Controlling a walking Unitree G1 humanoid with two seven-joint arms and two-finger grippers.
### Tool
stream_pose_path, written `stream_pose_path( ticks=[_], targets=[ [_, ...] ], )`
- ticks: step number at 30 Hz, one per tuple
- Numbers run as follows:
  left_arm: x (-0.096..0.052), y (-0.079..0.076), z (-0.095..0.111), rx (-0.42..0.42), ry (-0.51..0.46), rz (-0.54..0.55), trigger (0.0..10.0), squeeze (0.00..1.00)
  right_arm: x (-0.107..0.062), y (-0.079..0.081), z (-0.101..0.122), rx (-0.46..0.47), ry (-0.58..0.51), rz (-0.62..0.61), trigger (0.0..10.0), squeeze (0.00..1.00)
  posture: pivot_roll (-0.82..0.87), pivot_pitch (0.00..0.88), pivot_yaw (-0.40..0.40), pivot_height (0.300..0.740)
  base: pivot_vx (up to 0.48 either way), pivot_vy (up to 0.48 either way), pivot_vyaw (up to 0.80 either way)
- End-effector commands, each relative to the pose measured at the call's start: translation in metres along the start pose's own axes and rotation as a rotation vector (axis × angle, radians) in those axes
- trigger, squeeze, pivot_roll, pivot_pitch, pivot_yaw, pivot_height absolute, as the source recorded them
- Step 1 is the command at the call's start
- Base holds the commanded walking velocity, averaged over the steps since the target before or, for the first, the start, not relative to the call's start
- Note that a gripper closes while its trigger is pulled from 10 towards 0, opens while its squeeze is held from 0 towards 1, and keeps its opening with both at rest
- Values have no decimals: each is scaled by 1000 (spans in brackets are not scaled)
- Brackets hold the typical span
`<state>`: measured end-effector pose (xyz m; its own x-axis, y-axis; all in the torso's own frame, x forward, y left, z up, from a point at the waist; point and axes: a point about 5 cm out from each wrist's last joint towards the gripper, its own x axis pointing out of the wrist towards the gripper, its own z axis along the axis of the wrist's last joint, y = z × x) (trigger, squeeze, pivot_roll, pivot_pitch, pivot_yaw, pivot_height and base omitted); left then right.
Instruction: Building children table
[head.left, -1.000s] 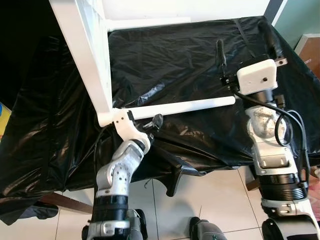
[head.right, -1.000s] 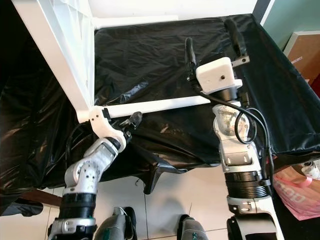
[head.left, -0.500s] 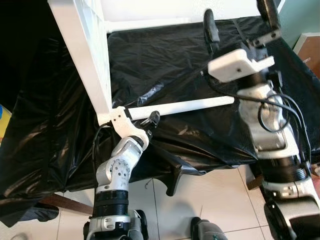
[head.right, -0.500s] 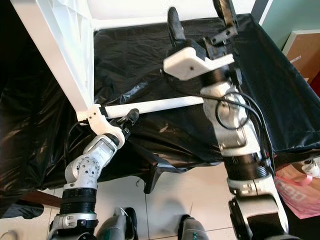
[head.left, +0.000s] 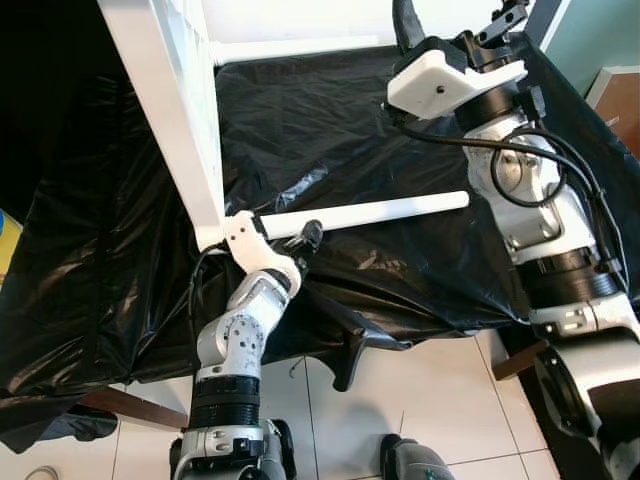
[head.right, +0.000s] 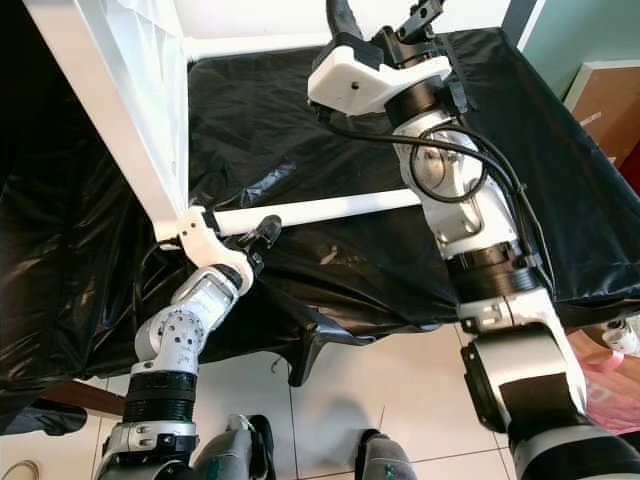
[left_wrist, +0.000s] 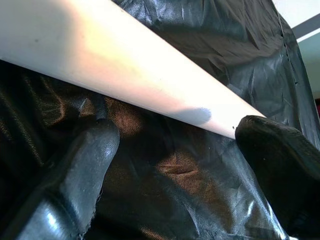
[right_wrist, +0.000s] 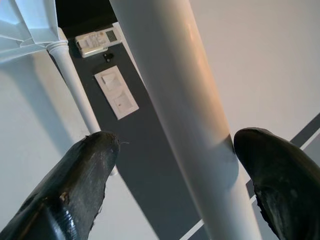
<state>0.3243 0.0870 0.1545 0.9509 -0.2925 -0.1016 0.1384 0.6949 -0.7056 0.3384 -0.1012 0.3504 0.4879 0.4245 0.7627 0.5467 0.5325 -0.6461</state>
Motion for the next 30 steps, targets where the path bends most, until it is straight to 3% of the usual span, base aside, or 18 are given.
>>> stream_pose_path(
  ticks=[1, 19, 20, 21, 22, 30],
  targets=[
    [2, -2, -5, -34, 7, 5, 10000, 0, 5, 2, 3, -14, -29, -1, 10000, 0, -21, 157, 44, 740, 0, 0, 0],
    [15, 0, -13, -47, 40, 40, 10000, 0, 47, 10, 4, -108, -45, 18, 10000, 0, -37, 172, 54, 740, 0, 0, 0],
    [17, 2, -14, -54, 43, 52, 10000, 0, 49, 11, 4, -106, -43, 22, 3725, 0, -42, 176, 61, 740, 0, 0, 0],
    [19, 3, -14, -61, 47, 62, 10000, 0, 51, 12, 5, -103, -42, 25, 3725, 0, -42, 176, 61, 740, 0, 0, 0],
    [21, 4, -14, -65, 48, 73, 10000, 0, 53, 11, 4, -97, -35, 19, 0, 0, -42, 180, 62, 740, 0, 0, 0],
    [34, 6, -6, -104, 25, 115, 10000, 0, 60, 2, 5, -67, -25, -16, 0, 0, -49, 196, 67, 740, 0, 0, 0]
  ],
)
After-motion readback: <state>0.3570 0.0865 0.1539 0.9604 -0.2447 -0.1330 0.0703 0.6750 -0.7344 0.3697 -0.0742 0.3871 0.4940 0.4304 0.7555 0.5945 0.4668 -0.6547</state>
